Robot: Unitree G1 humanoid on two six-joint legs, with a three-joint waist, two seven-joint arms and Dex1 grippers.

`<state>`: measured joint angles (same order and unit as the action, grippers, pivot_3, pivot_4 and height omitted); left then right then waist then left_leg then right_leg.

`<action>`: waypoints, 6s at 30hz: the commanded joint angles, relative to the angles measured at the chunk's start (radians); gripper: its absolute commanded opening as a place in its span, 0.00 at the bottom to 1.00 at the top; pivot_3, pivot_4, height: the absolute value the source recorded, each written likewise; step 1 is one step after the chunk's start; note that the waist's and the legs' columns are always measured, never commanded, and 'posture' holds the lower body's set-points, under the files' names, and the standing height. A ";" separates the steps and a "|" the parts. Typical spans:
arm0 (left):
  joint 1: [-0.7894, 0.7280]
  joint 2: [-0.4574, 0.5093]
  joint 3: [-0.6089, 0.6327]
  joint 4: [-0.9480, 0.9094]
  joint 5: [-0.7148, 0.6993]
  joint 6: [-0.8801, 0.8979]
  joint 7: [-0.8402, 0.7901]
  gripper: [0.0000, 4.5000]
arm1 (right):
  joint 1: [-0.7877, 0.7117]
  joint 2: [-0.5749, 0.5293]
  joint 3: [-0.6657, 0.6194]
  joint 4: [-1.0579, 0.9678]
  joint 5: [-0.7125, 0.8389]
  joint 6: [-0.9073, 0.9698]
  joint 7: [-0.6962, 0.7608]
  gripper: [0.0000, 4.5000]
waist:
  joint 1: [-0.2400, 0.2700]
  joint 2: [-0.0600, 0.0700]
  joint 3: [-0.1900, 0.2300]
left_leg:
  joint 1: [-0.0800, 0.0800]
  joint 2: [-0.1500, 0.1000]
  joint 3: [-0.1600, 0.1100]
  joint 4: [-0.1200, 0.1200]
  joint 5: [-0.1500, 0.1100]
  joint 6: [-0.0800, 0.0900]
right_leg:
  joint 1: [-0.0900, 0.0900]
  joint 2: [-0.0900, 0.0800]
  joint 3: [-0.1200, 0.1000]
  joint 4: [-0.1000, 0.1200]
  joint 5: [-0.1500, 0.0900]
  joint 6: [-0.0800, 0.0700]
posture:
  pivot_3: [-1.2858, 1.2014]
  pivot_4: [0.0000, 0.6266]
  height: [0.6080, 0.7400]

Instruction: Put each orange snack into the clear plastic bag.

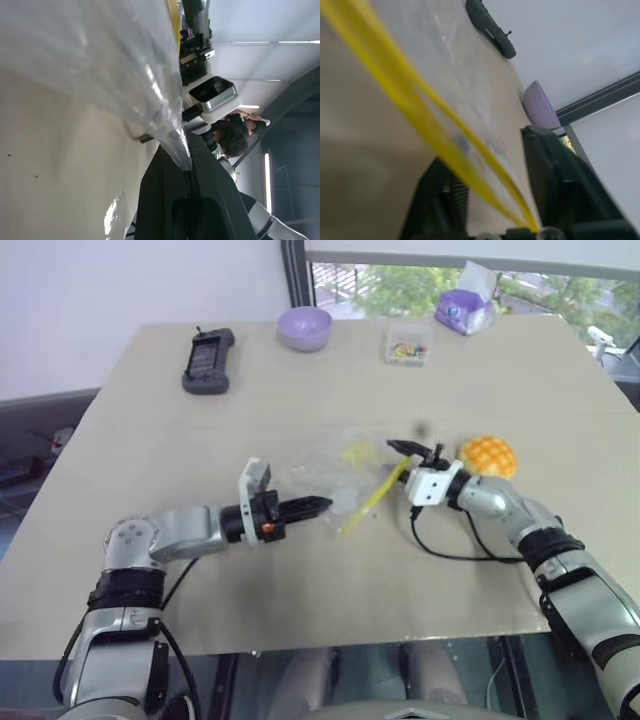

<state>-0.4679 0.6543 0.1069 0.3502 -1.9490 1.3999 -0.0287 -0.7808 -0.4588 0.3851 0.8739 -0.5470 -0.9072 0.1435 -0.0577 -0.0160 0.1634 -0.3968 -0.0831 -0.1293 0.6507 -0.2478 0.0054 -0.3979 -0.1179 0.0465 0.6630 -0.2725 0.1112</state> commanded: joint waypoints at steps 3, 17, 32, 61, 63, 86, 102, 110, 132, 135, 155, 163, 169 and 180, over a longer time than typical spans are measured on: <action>0.004 0.043 0.000 0.000 -0.007 0.023 -0.054 0.00 | -0.019 -0.014 -0.008 -0.002 -0.002 -0.048 -0.023 0.02 | -0.013 0.000 0.000 | 0.000 0.000 0.000 0.000 0.000 0.000 | 0.000 0.000 0.000 0.000 0.000 0.000 | 0.52 0.24 1.00; -0.056 0.041 0.013 -0.062 0.579 -0.238 -0.329 0.00 | 0.101 -0.061 -0.073 -0.558 0.046 0.540 0.319 0.02 | -0.014 0.001 0.000 | 0.000 0.000 -0.001 0.000 0.000 0.000 | 0.000 0.001 0.001 0.001 0.000 0.000 | 0.52 0.24 1.00; 0.013 0.085 -0.004 -0.386 0.963 -0.450 -0.683 0.40 | 0.068 0.063 -0.054 -0.844 -0.132 1.161 0.440 0.00 | 0.000 0.001 0.000 | -0.004 0.001 -0.001 -0.002 0.000 0.000 | -0.005 -0.001 0.001 0.001 0.000 0.000 | 0.52 0.24 1.00; -0.059 -0.068 -0.254 -0.225 2.015 -1.621 -0.526 0.40 | -0.044 0.178 -0.016 -0.825 -0.127 1.525 0.477 0.00 | 0.012 0.001 0.000 | -0.019 -0.001 -0.002 0.003 0.000 0.000 | -0.019 -0.002 -0.001 0.004 0.001 -0.001 | 0.52 0.24 1.00; -0.047 -0.092 -0.232 -0.258 1.982 -1.620 -0.525 0.40 | -0.042 0.170 -0.014 -0.822 -0.126 1.522 0.473 0.00 | 0.012 0.001 0.000 | -0.019 -0.001 -0.002 0.003 0.000 0.000 | -0.019 -0.002 -0.002 0.005 0.001 -0.001 | 0.52 0.24 1.00; 0.011 -0.183 -0.245 -0.309 1.980 -1.462 -0.568 0.40 | -0.047 0.174 0.002 -0.804 -0.105 1.525 0.448 0.00 | -0.003 0.001 0.000 | -0.018 -0.001 -0.001 0.005 0.000 0.000 | -0.019 -0.002 -0.002 0.010 0.001 -0.001 | 0.52 0.24 1.00; -0.093 -0.233 -0.263 -0.155 2.041 -1.493 -0.527 0.40 | -0.052 0.178 0.004 -0.812 -0.094 1.525 0.442 0.00 | -0.009 0.001 0.000 | -0.018 -0.001 -0.001 0.010 0.000 0.000 | -0.019 -0.002 -0.002 0.014 0.001 -0.001 | 0.52 0.24 1.00; -0.118 -0.241 -0.254 -0.103 2.050 -1.487 -0.508 0.13 | -0.053 0.180 0.003 -0.814 -0.092 1.525 0.441 0.00 | -0.009 0.001 0.000 | -0.019 -0.002 -0.002 0.012 0.000 0.000 | -0.019 -0.002 -0.002 0.015 0.001 -0.001 | 0.52 0.24 1.00; -0.100 -0.262 -0.272 -0.103 2.056 -1.529 -0.498 0.00 | 0.074 -0.031 -0.079 -1.070 0.117 1.474 0.696 0.71 | 0.005 0.001 0.000 | -0.019 -0.003 -0.003 0.014 0.000 0.000 | -0.018 -0.003 -0.004 0.015 0.001 -0.001 | 0.52 0.24 1.00; -0.098 -0.264 -0.273 -0.100 2.056 -1.535 -0.501 0.00 | 0.068 -0.051 -0.128 -1.131 0.179 1.549 0.731 0.71 | 0.005 0.001 0.000 | -0.019 -0.003 -0.002 0.014 0.000 0.000 | -0.018 -0.003 -0.003 0.016 0.001 -0.001 | 0.52 0.24 1.00; -0.095 -0.290 -0.278 -0.102 2.064 -1.531 -0.514 0.00 | 0.008 0.204 -0.178 -1.173 0.399 1.866 0.518 0.01 | 0.015 0.001 0.000 | -0.019 -0.002 -0.004 0.015 0.000 0.000 | -0.017 -0.004 -0.004 0.016 0.001 -0.001 | 0.52 0.24 1.00; -0.101 -0.297 -0.277 -0.107 2.059 -1.524 -0.514 0.00 | 0.011 0.215 -0.150 -1.127 0.442 1.853 0.470 0.01 | 0.013 0.001 0.000 | -0.019 -0.002 -0.003 0.015 0.000 0.000 | -0.017 -0.004 -0.004 0.016 0.001 -0.001 | 0.52 0.24 1.00; -0.100 -0.302 -0.276 -0.111 2.057 -1.520 -0.516 0.00 | 0.009 0.208 -0.130 -1.116 0.469 1.833 0.462 0.01 | 0.013 0.001 0.000 | -0.019 -0.002 -0.003 0.015 0.000 0.000 | -0.017 -0.004 -0.004 0.016 0.001 -0.001 | 0.52 0.24 1.00; -0.097 -0.307 -0.280 -0.118 2.057 -1.518 -0.521 0.00 | 0.008 0.210 -0.130 -1.083 0.494 1.822 0.405 0.01 | 0.014 0.001 0.000 | -0.019 -0.002 -0.004 0.015 0.000 0.000 | -0.017 -0.004 -0.004 0.016 0.001 -0.001 | 0.52 0.24 1.00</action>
<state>-0.5539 0.3492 -0.1727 0.2669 0.1147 -0.1138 -0.5470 -0.7462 -0.2460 0.2573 -0.1937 -0.0525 0.9362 0.5638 -0.0440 -0.0152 0.1630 -0.4159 -0.0852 -0.1328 0.6660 -0.2476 0.0054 -0.4152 -0.1217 0.0424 0.6794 -0.2719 0.1106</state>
